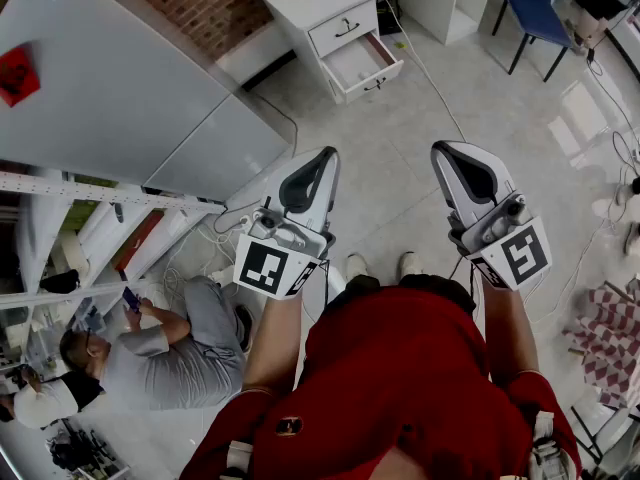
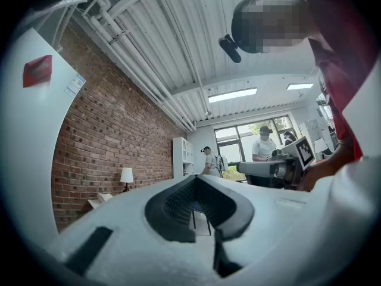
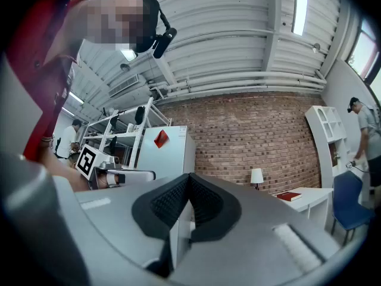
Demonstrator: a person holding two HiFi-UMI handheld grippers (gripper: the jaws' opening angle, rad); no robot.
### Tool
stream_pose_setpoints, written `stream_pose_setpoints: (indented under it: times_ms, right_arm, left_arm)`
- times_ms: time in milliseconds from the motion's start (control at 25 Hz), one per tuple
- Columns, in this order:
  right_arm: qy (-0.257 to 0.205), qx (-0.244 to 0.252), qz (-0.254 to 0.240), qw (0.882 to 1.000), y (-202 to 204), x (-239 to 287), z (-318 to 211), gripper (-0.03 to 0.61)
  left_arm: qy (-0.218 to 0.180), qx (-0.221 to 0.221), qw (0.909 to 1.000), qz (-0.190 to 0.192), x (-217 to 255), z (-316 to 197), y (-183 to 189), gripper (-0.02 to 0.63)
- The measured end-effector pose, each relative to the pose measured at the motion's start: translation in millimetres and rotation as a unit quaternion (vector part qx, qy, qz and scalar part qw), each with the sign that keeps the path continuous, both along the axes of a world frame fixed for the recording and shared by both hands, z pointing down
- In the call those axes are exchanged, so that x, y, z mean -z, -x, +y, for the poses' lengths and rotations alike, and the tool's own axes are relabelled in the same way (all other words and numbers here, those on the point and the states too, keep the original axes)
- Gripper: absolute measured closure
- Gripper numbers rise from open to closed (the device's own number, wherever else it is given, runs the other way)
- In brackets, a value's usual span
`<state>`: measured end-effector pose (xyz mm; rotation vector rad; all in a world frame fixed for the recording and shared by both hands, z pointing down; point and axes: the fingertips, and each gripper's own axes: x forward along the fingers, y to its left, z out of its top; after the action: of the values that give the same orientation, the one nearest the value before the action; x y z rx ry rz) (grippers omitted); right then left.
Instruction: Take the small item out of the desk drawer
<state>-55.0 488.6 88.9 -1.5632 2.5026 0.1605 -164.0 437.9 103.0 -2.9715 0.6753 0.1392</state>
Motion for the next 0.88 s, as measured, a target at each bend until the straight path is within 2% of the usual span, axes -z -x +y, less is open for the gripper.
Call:
stream_pose_setpoints:
  times_ms: [320, 560, 880]
  right_arm:
    - [0.002, 0.003, -0.004, 1.000, -36, -7, 6, 0.568]
    - [0.011, 0.006, 0.013, 1.000, -78, -17, 13, 0.568]
    - [0.017, 0.027, 0.024, 0.999, -113, -29, 4, 0.568]
  left_arm:
    - [-0.002, 0.020, 0.9998, -0.004, -2, 5, -23, 0.611]
    - [0.002, 0.042, 0.9991, -0.006, -7, 10, -49, 0.611]
    - [0.002, 0.061, 0.9979, -0.020, -13, 5, -77, 0.611]
